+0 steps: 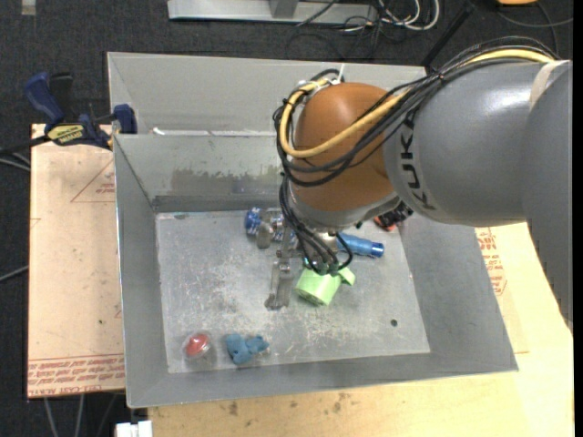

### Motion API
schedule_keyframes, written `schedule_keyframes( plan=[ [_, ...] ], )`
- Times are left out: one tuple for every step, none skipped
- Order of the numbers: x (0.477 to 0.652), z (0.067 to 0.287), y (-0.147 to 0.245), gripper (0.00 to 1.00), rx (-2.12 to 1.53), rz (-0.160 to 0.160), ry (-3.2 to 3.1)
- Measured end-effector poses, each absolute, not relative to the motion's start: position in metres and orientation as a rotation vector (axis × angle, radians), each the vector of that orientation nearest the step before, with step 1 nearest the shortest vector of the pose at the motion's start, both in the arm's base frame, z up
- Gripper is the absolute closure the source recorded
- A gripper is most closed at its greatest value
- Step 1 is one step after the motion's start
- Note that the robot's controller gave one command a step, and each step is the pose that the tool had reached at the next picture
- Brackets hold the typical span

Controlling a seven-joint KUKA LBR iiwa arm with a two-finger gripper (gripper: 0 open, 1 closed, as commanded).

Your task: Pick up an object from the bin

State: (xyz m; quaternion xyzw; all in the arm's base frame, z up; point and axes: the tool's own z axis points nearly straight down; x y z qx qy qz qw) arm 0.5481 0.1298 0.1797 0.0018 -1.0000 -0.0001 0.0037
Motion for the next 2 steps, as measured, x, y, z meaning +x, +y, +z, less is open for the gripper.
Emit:
schedule_keyframes(
  plan=[
    [0.599,0.144,0.075,0.0,-0.105,0.002,-3.142],
    [0.654,0.081,0.057,0.0,-0.032,0.0,-3.145]
  ],
)
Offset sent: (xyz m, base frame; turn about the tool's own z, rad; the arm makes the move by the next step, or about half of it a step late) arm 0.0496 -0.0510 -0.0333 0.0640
